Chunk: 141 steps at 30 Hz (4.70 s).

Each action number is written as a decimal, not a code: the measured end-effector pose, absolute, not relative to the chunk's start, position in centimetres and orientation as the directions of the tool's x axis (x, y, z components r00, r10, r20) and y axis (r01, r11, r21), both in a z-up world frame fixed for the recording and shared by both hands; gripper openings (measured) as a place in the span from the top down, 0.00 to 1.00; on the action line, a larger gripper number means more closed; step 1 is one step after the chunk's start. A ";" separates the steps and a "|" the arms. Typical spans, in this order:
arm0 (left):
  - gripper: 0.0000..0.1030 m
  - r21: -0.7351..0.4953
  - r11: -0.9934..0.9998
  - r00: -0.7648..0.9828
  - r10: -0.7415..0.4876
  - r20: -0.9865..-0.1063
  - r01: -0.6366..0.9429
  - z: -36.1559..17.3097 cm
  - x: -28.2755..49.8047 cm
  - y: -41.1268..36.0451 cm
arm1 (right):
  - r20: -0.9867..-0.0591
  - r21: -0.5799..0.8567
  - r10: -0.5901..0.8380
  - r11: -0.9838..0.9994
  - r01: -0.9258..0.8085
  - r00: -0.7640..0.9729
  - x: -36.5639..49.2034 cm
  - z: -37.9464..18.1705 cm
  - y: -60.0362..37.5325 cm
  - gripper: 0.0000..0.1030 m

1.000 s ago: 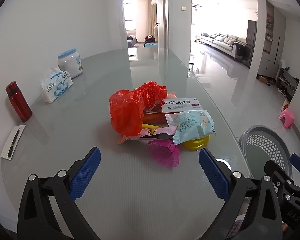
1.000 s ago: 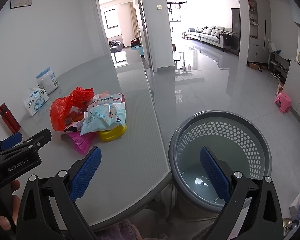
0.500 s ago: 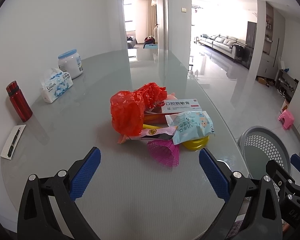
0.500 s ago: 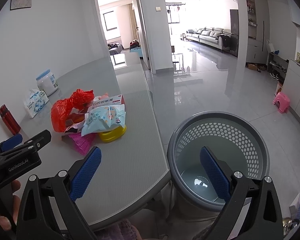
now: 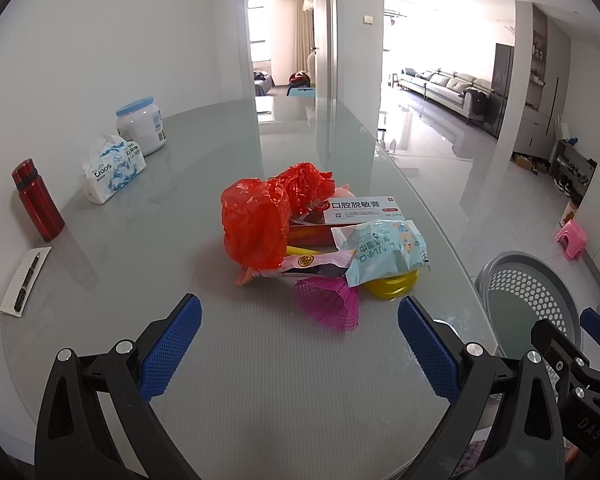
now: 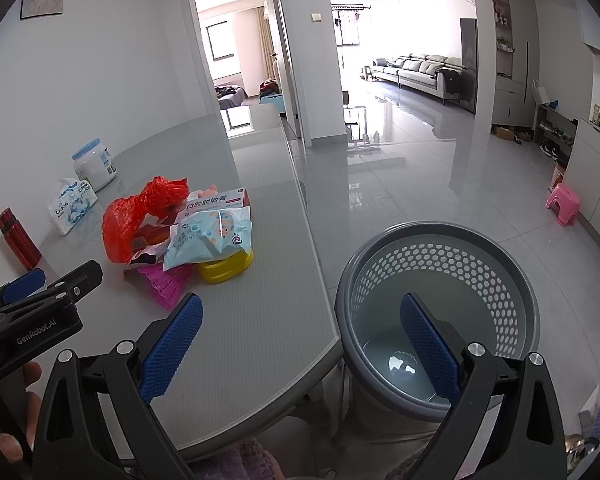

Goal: Collect trash

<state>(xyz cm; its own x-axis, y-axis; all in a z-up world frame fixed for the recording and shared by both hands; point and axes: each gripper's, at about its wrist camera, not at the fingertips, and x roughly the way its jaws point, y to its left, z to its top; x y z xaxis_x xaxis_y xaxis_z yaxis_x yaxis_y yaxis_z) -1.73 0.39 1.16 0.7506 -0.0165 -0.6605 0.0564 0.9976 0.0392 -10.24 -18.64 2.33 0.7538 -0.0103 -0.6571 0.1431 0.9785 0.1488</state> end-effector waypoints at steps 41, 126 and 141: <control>0.06 0.070 0.997 0.726 0.036 -0.686 0.016 -1.1 -0.6 1.7 | -0.684 0.152 0.034 0.984 0.097 0.729 -8.7 0.2 -17.5 0.08; 0.73 -0.093 0.995 0.773 -0.089 -0.629 0.039 0.0 9.2 8.2 | -0.756 0.160 0.150 0.986 -0.043 0.637 9.0 -3.5 -10.9 0.09; 0.72 -0.094 0.995 0.765 -0.096 -0.637 0.047 -0.5 9.1 8.1 | -0.727 0.171 0.189 0.981 -0.092 0.660 7.6 -2.9 -10.6 0.42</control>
<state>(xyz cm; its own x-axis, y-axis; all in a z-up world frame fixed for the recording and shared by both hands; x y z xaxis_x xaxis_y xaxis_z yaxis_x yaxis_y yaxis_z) 9.07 8.08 -0.47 0.7652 -0.0959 -0.6366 0.0466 0.9945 -0.0937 7.57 -10.64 -2.90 0.6597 0.1889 -0.7274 -0.0920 0.9809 0.1713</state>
